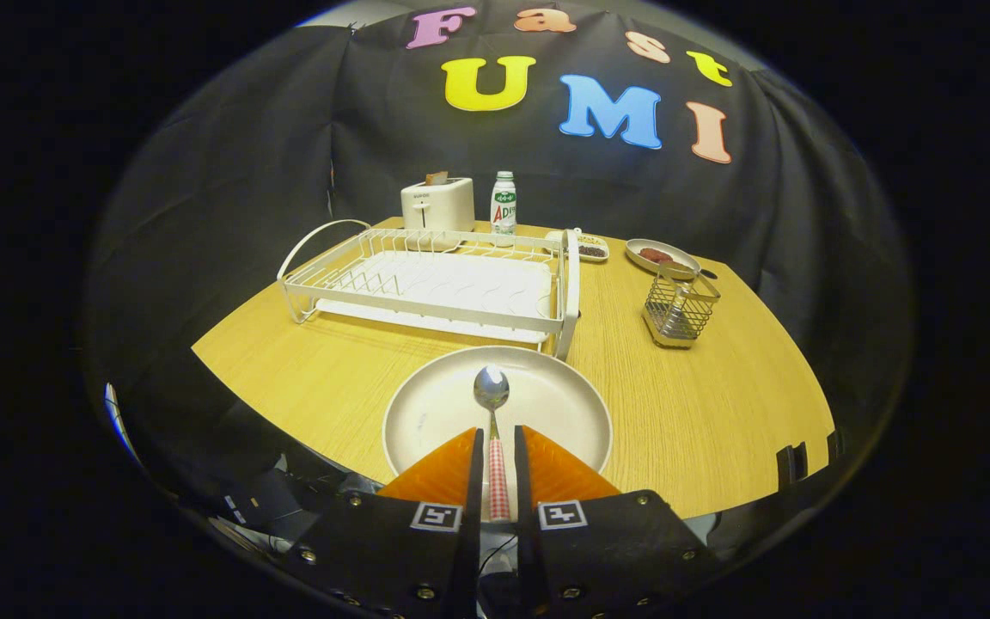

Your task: Take the plate from the dish rack, then take the spoon from the basket and place it into the plate.

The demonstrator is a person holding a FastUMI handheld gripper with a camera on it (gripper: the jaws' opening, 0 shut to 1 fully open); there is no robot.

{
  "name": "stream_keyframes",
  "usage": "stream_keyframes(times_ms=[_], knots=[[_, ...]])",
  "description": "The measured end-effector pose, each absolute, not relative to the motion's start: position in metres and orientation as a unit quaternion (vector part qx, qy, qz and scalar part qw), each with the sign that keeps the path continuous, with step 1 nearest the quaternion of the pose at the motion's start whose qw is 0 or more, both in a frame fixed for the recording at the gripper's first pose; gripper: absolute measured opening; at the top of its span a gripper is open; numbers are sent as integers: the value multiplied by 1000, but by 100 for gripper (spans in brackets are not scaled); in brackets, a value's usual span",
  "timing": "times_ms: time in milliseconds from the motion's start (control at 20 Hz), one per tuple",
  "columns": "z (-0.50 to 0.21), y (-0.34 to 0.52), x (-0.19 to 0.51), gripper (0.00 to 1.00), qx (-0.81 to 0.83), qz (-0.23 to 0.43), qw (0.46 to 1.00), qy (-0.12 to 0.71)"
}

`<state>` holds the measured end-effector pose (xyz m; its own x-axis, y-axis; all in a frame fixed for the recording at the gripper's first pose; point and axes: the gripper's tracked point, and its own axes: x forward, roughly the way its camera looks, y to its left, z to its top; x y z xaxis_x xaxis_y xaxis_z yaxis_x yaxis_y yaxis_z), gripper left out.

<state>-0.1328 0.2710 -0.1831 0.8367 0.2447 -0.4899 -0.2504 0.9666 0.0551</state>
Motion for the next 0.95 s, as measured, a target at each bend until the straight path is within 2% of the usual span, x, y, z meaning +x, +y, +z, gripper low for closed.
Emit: stream_keyframes(times_ms=[350, 950], knots=[[-143, 259, -123, 18, -9, 113, 970, 215], [42, 205, -82, 18, 22, 51, 998, 22]])
